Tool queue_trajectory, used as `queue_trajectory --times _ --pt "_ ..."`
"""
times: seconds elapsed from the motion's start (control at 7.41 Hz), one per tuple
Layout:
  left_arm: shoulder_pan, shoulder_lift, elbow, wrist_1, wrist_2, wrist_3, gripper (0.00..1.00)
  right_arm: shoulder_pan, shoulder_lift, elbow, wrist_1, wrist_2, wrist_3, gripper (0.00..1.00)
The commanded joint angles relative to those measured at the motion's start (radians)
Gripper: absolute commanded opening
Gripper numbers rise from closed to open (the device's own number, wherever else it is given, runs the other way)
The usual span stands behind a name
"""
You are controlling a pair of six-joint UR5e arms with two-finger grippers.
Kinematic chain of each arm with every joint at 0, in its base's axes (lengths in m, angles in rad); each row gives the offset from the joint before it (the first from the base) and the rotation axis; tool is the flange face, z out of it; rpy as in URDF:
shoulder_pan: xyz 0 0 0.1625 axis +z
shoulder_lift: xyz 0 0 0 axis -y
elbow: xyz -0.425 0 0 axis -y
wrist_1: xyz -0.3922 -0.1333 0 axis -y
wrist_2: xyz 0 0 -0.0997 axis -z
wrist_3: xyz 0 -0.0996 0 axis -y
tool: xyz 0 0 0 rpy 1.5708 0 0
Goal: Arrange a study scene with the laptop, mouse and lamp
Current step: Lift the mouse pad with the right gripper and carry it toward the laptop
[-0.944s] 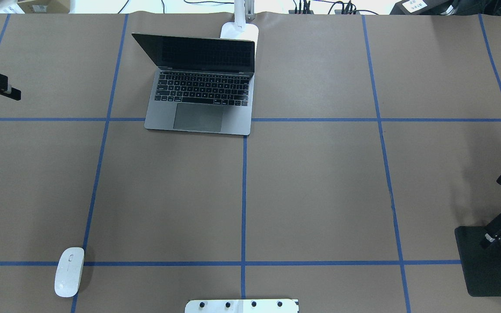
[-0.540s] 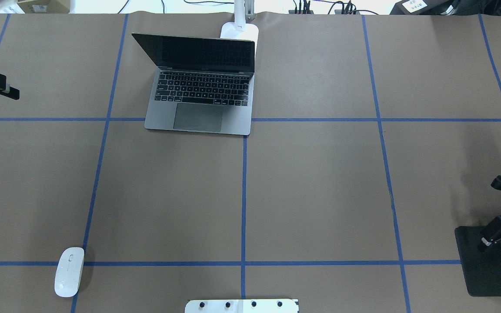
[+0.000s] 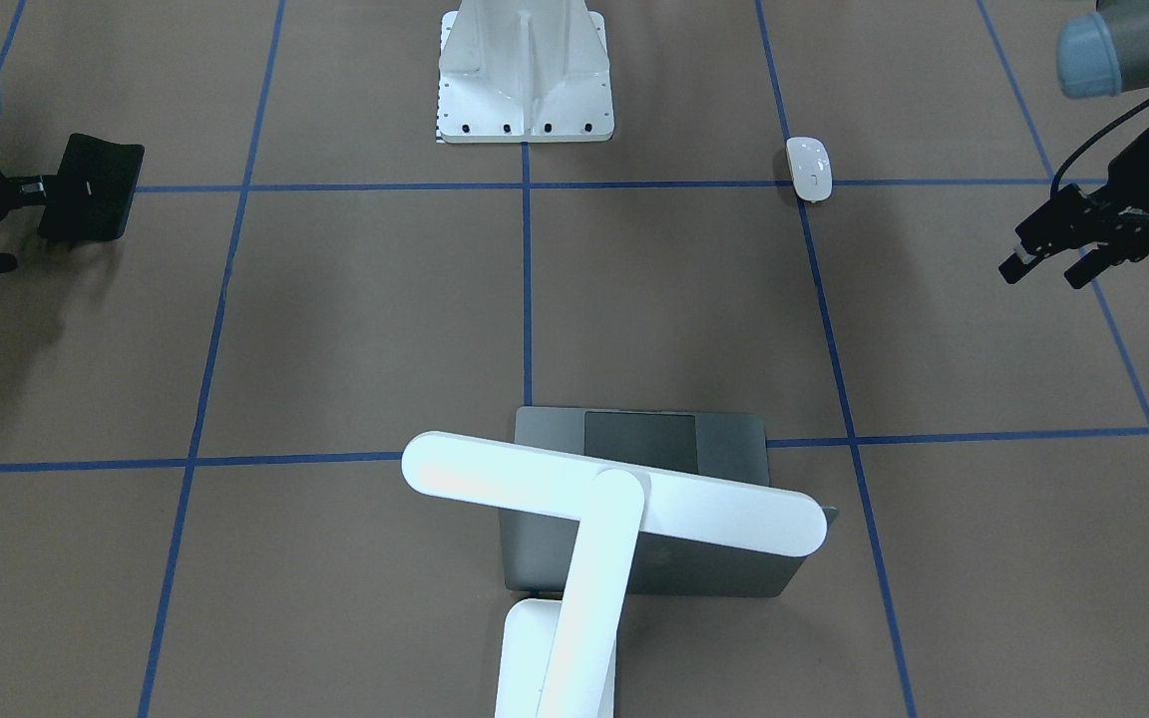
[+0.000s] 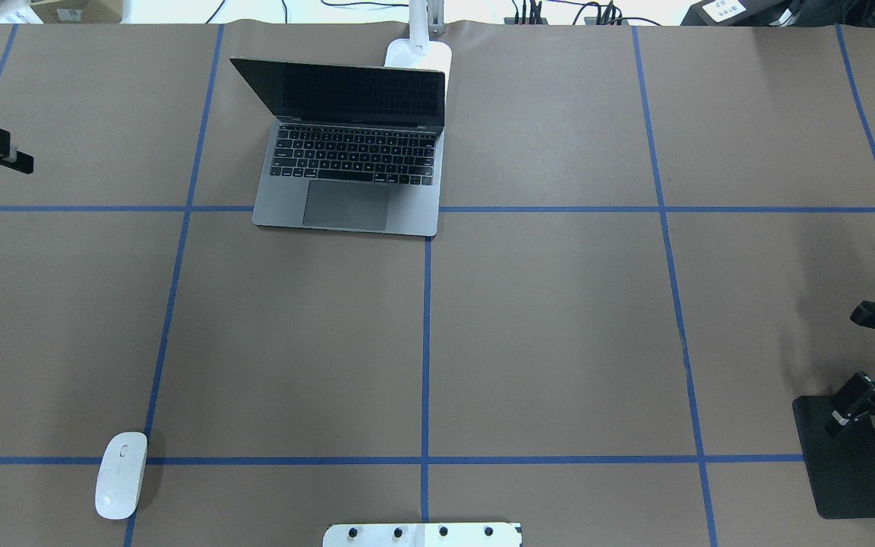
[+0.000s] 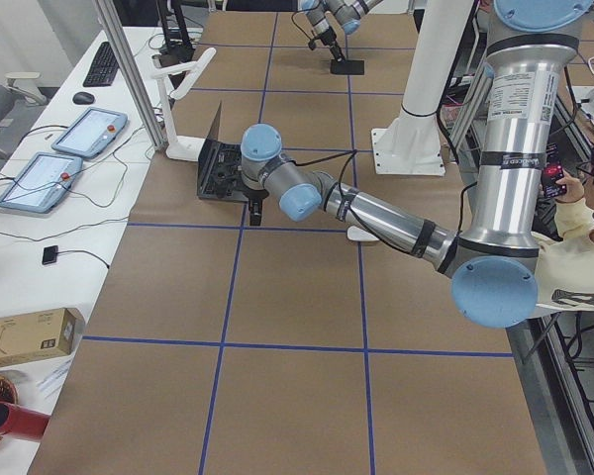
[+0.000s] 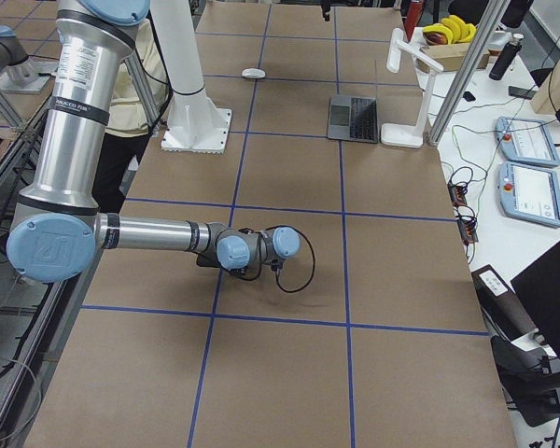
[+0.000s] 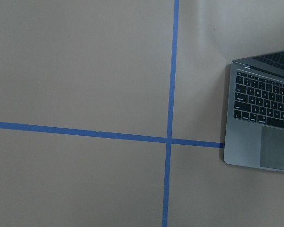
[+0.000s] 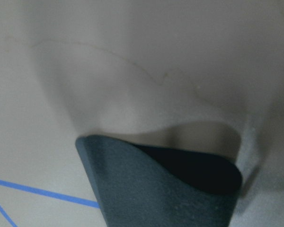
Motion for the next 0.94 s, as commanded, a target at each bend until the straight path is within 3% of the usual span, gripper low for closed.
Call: queue_trajectory --times 0.0,0.13,0.27,0.81 --pt "-0.002 0.0 0.001 0.0 0.0 0.0 0.99 -0.004 0.002 -0.004 -0.002 -0.011 0.003 0.49" --pt "-0.002 0.0 0.001 0.0 0.0 0.0 0.99 -0.004 0.002 -0.004 -0.002 -0.011 0.004 0.18" --pt "-0.002 0.0 0.001 0.0 0.0 0.0 0.99 -0.004 0.002 -0.001 0.0 -0.014 0.006 0.0" --pt "-0.041 0.0 0.021 0.012 -0.027 0.083 0.99 0.017 0.029 0.12 -0.005 -0.043 0.122 0.0"
